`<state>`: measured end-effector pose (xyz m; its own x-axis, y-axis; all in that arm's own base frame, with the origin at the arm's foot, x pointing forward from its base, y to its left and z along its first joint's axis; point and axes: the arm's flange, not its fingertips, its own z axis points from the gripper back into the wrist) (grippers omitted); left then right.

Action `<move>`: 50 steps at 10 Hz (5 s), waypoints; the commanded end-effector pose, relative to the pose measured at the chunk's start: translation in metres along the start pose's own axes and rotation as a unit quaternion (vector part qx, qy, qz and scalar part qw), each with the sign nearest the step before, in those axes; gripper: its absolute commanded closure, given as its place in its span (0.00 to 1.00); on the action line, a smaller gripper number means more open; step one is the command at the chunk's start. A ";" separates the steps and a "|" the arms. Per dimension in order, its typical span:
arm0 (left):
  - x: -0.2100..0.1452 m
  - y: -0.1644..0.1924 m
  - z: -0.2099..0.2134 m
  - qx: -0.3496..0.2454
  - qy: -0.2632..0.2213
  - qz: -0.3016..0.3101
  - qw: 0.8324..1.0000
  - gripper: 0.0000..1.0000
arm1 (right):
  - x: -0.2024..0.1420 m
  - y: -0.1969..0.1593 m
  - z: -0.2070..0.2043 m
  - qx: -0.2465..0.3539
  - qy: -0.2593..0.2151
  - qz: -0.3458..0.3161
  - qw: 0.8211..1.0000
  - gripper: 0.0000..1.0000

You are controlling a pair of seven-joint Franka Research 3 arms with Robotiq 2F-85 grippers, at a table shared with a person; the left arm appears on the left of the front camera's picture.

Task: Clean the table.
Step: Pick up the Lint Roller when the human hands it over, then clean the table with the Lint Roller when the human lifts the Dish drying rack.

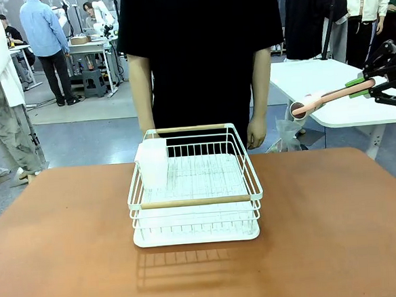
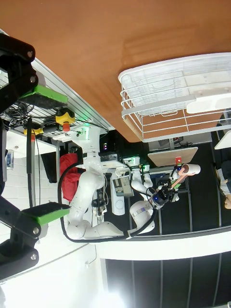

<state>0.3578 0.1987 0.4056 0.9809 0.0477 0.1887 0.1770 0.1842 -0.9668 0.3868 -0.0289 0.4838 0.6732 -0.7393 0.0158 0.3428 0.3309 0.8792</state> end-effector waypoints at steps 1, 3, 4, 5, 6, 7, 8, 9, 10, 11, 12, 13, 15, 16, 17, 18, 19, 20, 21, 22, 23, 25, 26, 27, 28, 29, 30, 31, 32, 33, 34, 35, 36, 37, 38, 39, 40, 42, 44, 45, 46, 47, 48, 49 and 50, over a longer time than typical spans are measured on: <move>-0.002 0.000 0.002 -0.001 0.000 -0.001 1.000 0.00 | -0.001 0.002 0.000 0.000 -0.002 0.002 1.000 0.91; -0.002 0.000 0.002 -0.001 0.000 -0.001 1.000 0.00 | -0.001 0.002 0.000 0.000 -0.002 0.002 1.000 0.91; -0.002 0.000 0.002 -0.001 0.000 -0.001 1.000 0.00 | -0.001 0.002 0.000 0.000 -0.002 0.002 1.000 0.91; -0.002 0.000 0.002 -0.001 0.000 -0.001 1.000 0.00 | -0.001 0.002 0.000 0.000 -0.002 0.002 1.000 0.91; -0.002 0.000 0.002 -0.001 0.000 -0.001 1.000 0.00 | -0.001 0.002 0.000 0.000 -0.002 0.002 1.000 0.91; -0.002 0.000 0.002 -0.001 0.000 -0.001 1.000 0.00 | -0.001 0.002 0.000 0.000 -0.002 0.002 1.000 0.91; -0.002 0.000 0.002 -0.001 0.000 -0.001 1.000 0.00 | -0.001 0.002 0.000 0.000 -0.002 0.002 1.000 0.91; -0.002 0.000 0.002 -0.001 0.000 -0.001 1.000 0.00 | -0.001 0.002 0.000 0.000 -0.002 0.002 1.000 0.91; -0.002 0.000 0.002 -0.001 0.000 -0.001 1.000 0.00 | -0.001 0.002 0.000 0.000 -0.002 0.002 1.000 0.91; -0.002 0.000 0.002 -0.001 0.000 -0.001 1.000 0.00 | -0.001 0.002 0.000 0.000 -0.002 0.002 1.000 0.91; -0.002 0.000 0.002 -0.001 0.000 -0.001 1.000 0.00 | -0.001 0.002 0.000 0.000 -0.002 0.002 1.000 0.91; -0.002 0.000 0.002 -0.001 0.000 -0.001 1.000 0.00 | -0.001 0.002 0.000 0.000 -0.002 0.002 1.000 0.91; -0.002 0.000 0.002 -0.001 0.000 -0.001 1.000 0.00 | -0.001 0.002 0.000 0.000 -0.002 0.002 1.000 0.91; -0.002 0.000 0.002 -0.001 0.000 -0.001 1.000 0.00 | -0.001 0.002 0.000 0.000 -0.002 0.002 1.000 0.91; -0.002 0.000 0.002 -0.001 0.000 -0.001 1.000 0.00 | -0.001 0.002 0.000 0.000 -0.002 0.002 1.000 0.91; -0.002 0.000 0.002 -0.001 0.000 -0.001 1.000 0.00 | -0.001 0.002 0.000 0.000 -0.002 0.002 1.000 0.91; -0.002 0.000 0.002 -0.001 0.000 -0.001 1.000 0.00 | -0.001 0.002 0.000 0.000 -0.002 0.002 1.000 0.91; -0.002 0.000 0.002 -0.001 0.000 -0.001 1.000 0.00 | -0.001 0.002 0.000 0.000 -0.002 0.002 1.000 0.91; -0.002 0.000 0.002 -0.001 0.000 -0.001 1.000 0.00 | -0.001 0.002 0.000 0.000 -0.002 0.002 1.000 0.91; -0.002 0.000 0.002 -0.001 0.000 -0.001 1.000 0.00 | -0.001 0.002 0.000 0.000 -0.002 0.002 1.000 0.91; -0.002 0.000 0.002 -0.001 0.000 -0.001 1.000 0.00 | -0.001 0.002 0.000 0.000 -0.002 0.002 1.000 0.91; -0.002 0.000 0.002 -0.001 0.000 -0.001 1.000 0.00 | -0.001 0.002 0.000 0.000 -0.002 0.002 1.000 0.91; -0.002 0.000 0.002 -0.001 0.000 -0.001 1.000 0.00 | -0.001 0.002 0.000 0.000 -0.002 0.002 1.000 0.91; -0.002 0.000 0.002 -0.001 0.000 -0.001 1.000 0.00 | -0.001 0.002 0.000 0.000 -0.002 0.002 1.000 0.91; -0.002 0.000 0.002 -0.001 0.000 -0.001 1.000 0.00 | -0.001 0.002 0.000 0.000 -0.002 0.002 1.000 0.91; -0.002 0.000 0.002 -0.001 0.000 -0.001 1.000 0.00 | -0.001 0.002 0.000 0.000 -0.002 0.002 1.000 0.91; -0.002 0.000 0.002 -0.001 0.000 -0.001 1.000 0.00 | -0.001 0.002 0.000 0.000 -0.002 0.002 1.000 0.91; -0.002 0.000 0.002 -0.001 0.000 -0.001 1.000 0.00 | -0.001 0.002 0.000 0.000 -0.002 0.002 1.000 0.91; -0.002 0.000 0.002 -0.001 0.000 -0.001 1.000 0.00 | -0.001 0.002 0.000 0.000 -0.002 0.002 1.000 0.91; -0.002 0.000 0.002 -0.001 0.000 -0.001 1.000 0.00 | -0.001 0.002 0.000 0.000 -0.002 0.002 1.000 0.91; -0.002 0.000 0.002 -0.001 0.000 -0.001 1.000 0.00 | -0.001 0.002 0.000 0.000 -0.002 0.002 1.000 0.91; -0.002 0.000 0.002 -0.001 0.000 -0.001 1.000 0.00 | 0.000 0.000 0.000 0.000 0.000 0.000 1.000 0.78; -0.002 0.000 0.002 -0.001 0.000 -0.001 1.000 0.00 | 0.005 0.011 0.000 -0.024 0.015 0.011 1.000 0.78; -0.002 0.000 0.002 -0.001 0.000 -0.001 1.000 0.00 | 0.010 0.020 0.000 -0.050 0.025 0.032 0.998 0.78; -0.002 0.000 0.002 -0.001 0.000 -0.001 1.000 0.00 | 0.014 0.027 0.000 -0.083 0.048 0.057 0.994 0.78; -0.002 0.000 0.002 -0.001 0.000 -0.001 1.000 0.00 | 0.020 0.036 -0.003 -0.114 0.077 0.086 0.987 0.78; -0.002 0.000 0.002 -0.001 0.000 -0.001 1.000 0.00 | 0.024 0.042 -0.009 -0.152 0.112 0.124 0.974 0.78; -0.002 0.000 0.002 -0.001 0.000 -0.001 1.000 0.00 | 0.033 0.052 -0.037 -0.196 0.154 0.221 0.943 0.78; -0.002 0.000 0.002 -0.001 0.000 -0.001 1.000 0.00 | 0.052 0.057 -0.076 -0.204 0.215 0.242 0.924 0.78; -0.002 0.000 0.002 -0.001 0.000 -0.001 1.000 0.00 | 0.063 0.057 -0.094 -0.207 0.235 0.244 0.918 0.78; -0.002 0.000 0.002 -0.001 0.000 -0.001 1.000 0.00 | 0.072 0.059 -0.110 -0.207 0.249 0.259 0.910 0.78; -0.002 0.000 0.002 -0.001 0.000 -0.001 1.000 0.00 | 0.079 0.059 -0.125 -0.228 0.256 0.249 0.906 0.78; -0.002 0.000 0.002 -0.001 0.000 -0.001 1.000 0.00 | 0.092 0.057 -0.139 -0.247 0.262 0.222 0.906 0.78; -0.002 0.000 0.002 -0.001 0.000 -0.001 1.000 0.00 | 0.095 0.055 -0.143 -0.257 0.248 0.206 0.911 0.78; -0.002 0.000 0.002 -0.001 0.000 -0.001 1.000 0.00 | 0.078 0.046 -0.134 -0.224 0.251 0.241 0.910 0.78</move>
<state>0.3579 0.1984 0.4053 0.9811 0.0471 0.1878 0.1763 0.1840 -0.9670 0.5599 0.0029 0.4504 0.9908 -0.1353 0.0000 0.1147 0.8393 0.5315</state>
